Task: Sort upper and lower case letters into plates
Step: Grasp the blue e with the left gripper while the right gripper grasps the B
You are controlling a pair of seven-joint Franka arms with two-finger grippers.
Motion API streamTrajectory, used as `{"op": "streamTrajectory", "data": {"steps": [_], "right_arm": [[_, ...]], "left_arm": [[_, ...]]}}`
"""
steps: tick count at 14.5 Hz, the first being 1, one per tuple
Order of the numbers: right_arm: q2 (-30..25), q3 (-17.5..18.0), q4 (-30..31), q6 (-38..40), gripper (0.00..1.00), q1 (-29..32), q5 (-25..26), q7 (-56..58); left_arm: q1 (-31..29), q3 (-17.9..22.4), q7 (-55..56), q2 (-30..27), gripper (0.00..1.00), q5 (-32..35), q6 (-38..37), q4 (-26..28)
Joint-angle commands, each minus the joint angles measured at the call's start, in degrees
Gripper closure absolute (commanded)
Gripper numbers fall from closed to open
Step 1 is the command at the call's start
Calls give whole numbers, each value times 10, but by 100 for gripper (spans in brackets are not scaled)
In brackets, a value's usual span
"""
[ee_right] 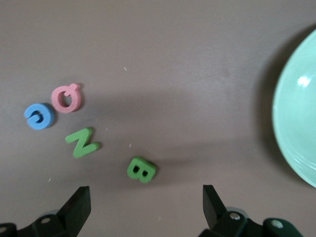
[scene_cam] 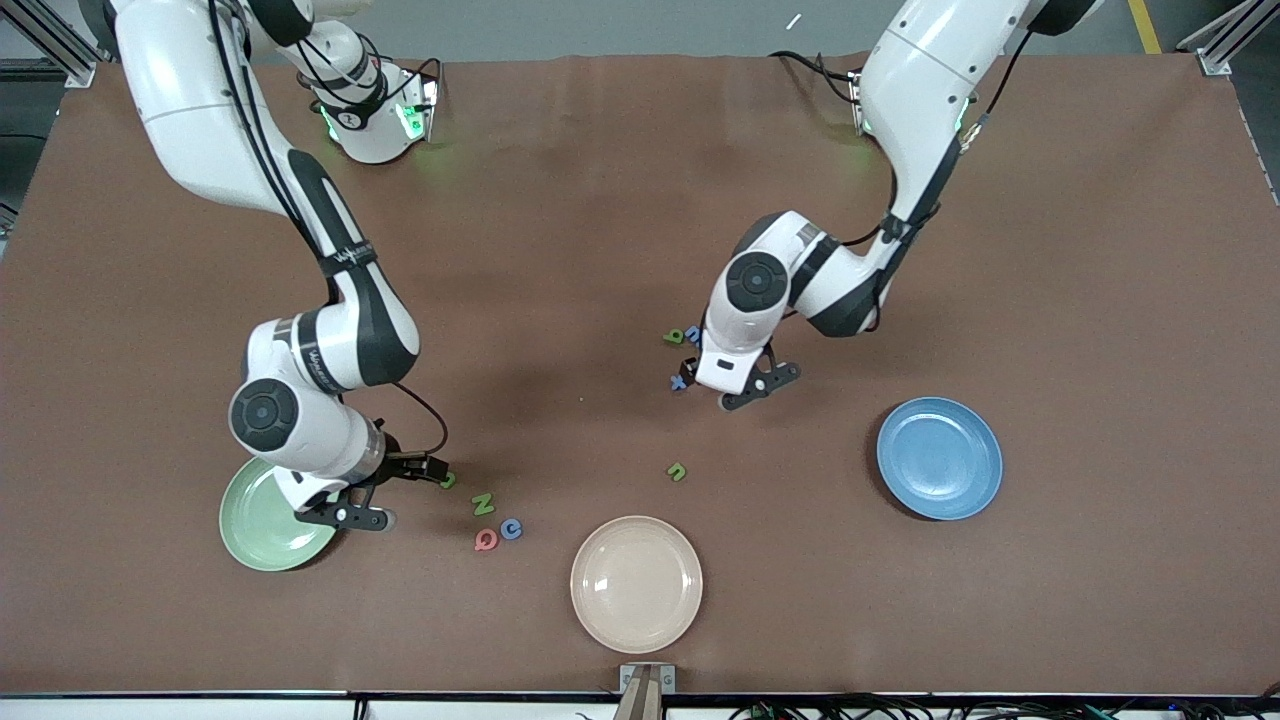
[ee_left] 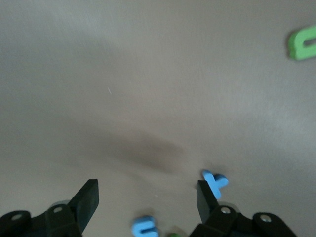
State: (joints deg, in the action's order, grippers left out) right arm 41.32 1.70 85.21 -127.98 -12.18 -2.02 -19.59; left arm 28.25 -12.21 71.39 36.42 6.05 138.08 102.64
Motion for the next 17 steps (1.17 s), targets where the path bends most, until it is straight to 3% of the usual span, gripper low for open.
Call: {"op": "streamTrajectory", "data": {"steps": [1, 10, 11, 13, 15, 17], "right_arm": [[31, -3, -8, -37, 0, -3, -12, -7], [69, -3, -5, -61, 0, -23, -4, -5], [70, -4, -3, -61, 4, -23, -2, 2], [70, -4, -2, -59, 21, -23, 0, 3], [70, -4, -3, -58, 42, -23, 13, 4], [70, -4, -2, -56, 64, -19, 17, 6]], "left_arm": [[15, 3, 73, -7, 21, 14, 53, 39], [35, 3, 169, -9, 37, 14, 55, 60], [35, 3, 176, -9, 39, 14, 55, 61], [39, 3, 193, -8, 44, 14, 55, 64], [47, 3, 197, -7, 57, 14, 54, 67], [45, 3, 197, -9, 85, 14, 51, 68]]}}
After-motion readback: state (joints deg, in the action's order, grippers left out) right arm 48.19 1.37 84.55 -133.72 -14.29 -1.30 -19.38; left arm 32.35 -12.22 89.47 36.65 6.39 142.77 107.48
